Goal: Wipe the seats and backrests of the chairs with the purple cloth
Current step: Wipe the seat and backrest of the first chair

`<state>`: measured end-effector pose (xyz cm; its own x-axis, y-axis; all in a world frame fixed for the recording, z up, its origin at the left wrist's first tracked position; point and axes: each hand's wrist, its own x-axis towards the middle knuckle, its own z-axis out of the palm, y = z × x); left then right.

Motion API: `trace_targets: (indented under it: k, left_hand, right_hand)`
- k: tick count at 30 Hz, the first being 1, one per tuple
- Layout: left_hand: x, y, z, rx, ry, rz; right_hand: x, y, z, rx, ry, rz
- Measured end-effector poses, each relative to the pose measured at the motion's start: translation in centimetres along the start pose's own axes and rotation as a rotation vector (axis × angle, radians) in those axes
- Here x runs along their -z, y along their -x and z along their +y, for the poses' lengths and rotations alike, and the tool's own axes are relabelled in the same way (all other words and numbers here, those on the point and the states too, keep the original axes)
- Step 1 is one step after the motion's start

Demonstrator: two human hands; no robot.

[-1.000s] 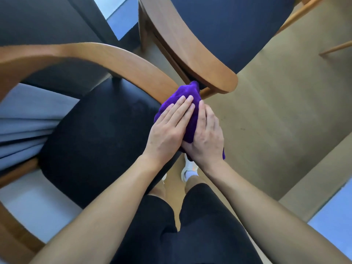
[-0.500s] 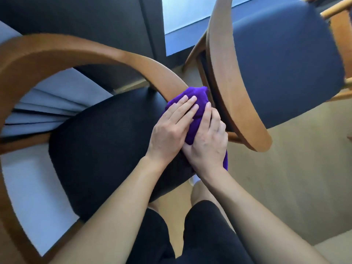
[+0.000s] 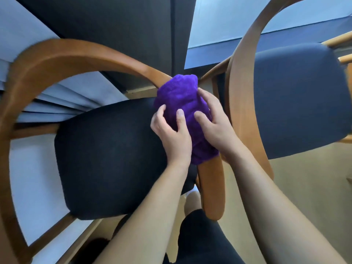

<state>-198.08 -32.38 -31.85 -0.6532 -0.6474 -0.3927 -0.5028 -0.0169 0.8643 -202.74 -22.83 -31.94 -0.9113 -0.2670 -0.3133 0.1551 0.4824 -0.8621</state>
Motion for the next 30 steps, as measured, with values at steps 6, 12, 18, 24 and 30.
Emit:
trace_targets:
  k: [6, 12, 18, 24, 30]
  left_hand:
    - [-1.0, 1.0, -1.6, -0.118, -0.035, -0.026]
    - [1.5, -1.1, -2.2, -0.183, -0.111, -0.089]
    - [5.3, -5.3, -2.6, -0.312, -0.172, -0.255]
    - [7.2, -9.2, -1.7, -0.46, -0.298, -0.3]
    - [10.3, -12.6, 1.1, -0.578, -0.528, -0.077]
  right_hand:
    - [-2.0, -1.3, 0.0, 0.054, 0.269, 0.07]
    - [-3.6, 1.0, -0.3, 0.09, 0.507, 0.247]
    - [-4.8, 1.7, -0.6, 0.048, 0.802, 0.159]
    - [-7.4, -6.1, -3.6, 0.085, 0.936, 0.172]
    - [-9.9, -11.9, -6.2, 0.234, 0.956, 0.057]
